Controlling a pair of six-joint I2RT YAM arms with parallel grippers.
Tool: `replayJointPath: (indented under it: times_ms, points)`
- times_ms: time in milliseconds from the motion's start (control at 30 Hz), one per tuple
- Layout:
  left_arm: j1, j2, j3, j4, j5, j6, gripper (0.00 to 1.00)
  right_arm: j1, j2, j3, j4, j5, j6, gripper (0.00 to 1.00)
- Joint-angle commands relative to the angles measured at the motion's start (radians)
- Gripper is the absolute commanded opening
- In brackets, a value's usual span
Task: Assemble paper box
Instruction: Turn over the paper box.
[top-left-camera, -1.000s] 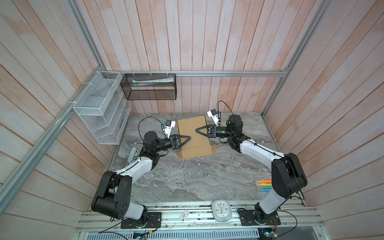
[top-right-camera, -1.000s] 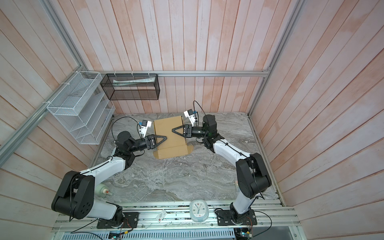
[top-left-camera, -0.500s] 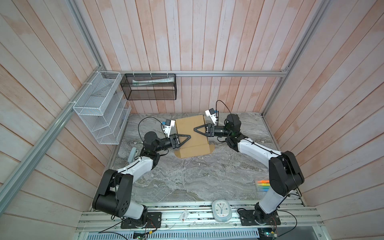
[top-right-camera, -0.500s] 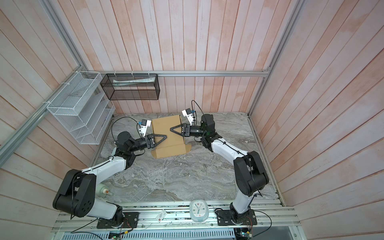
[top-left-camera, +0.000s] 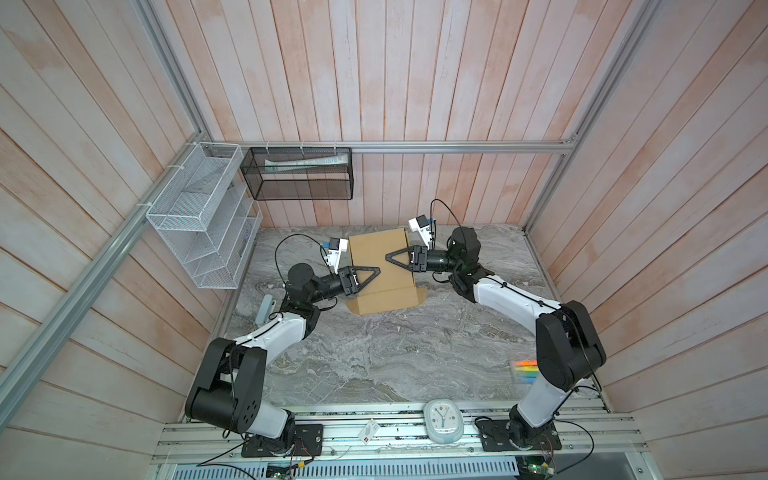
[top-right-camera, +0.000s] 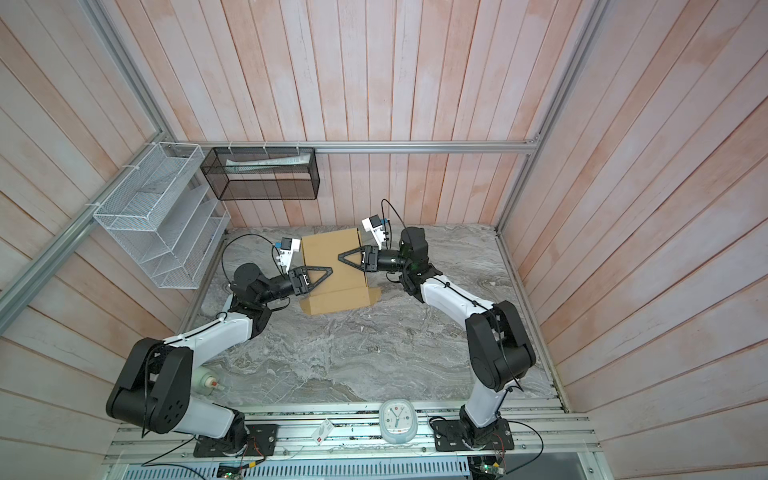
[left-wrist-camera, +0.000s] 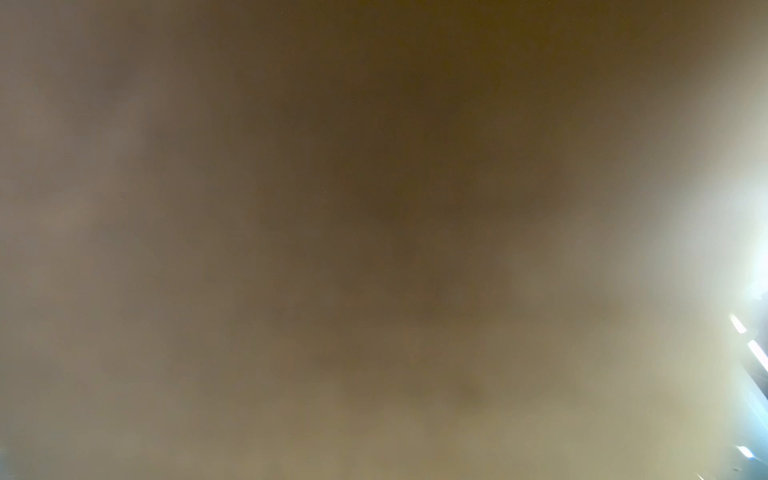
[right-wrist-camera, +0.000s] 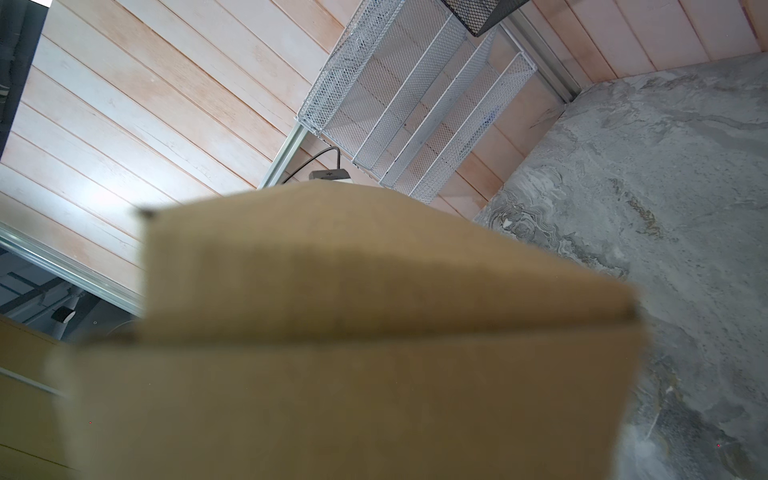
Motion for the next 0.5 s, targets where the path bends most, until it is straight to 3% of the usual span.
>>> replayJointPath:
  times_ms: [0, 467]
  points:
    - [-0.032, 0.001, 0.035, 0.104, 0.071, -0.007, 0.60, 0.037, 0.042, 0.021, -0.014, 0.046, -0.009, 0.46]
    - [-0.007, -0.026, -0.009, 0.155, 0.055, -0.043, 0.54, 0.016, 0.013, -0.013, 0.008, 0.061, -0.006, 0.63]
